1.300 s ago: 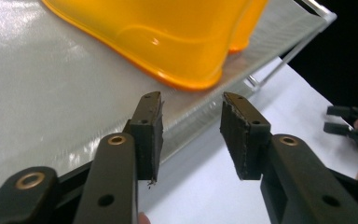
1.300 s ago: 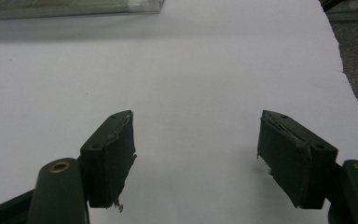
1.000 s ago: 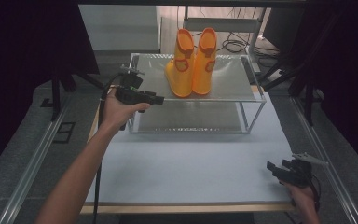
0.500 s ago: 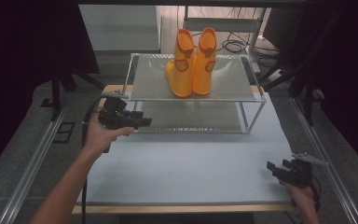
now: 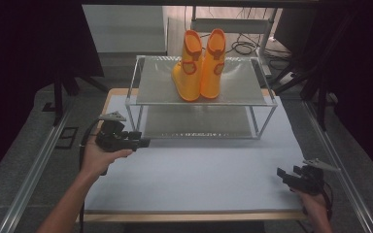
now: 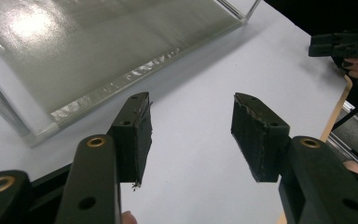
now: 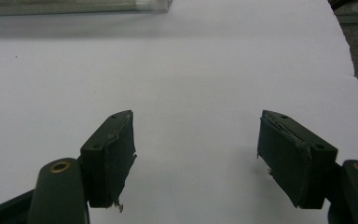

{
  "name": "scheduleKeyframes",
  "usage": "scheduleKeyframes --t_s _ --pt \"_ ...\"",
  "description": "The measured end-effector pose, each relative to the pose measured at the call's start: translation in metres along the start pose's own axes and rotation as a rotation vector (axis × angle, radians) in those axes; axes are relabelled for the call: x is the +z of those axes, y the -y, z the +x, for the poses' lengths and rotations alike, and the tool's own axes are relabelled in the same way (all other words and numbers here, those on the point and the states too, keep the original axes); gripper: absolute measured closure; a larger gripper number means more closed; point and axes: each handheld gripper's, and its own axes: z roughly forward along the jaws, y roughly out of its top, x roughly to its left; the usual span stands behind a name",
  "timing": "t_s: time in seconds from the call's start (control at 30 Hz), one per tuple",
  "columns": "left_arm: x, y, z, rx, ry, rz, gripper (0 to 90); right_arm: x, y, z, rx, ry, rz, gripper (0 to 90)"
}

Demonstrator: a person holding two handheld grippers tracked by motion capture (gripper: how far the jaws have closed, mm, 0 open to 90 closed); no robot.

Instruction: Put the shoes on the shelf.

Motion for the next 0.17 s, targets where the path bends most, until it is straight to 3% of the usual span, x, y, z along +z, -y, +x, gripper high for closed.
scheduleKeyframes --t_s 0.17 --pt "-0.0008 -0.0016 -0.0013 0.006 -0.011 -0.002 46.2 -0.0004 -0.0008 0.0001 -0.002 0.000 -0.008 27.1"
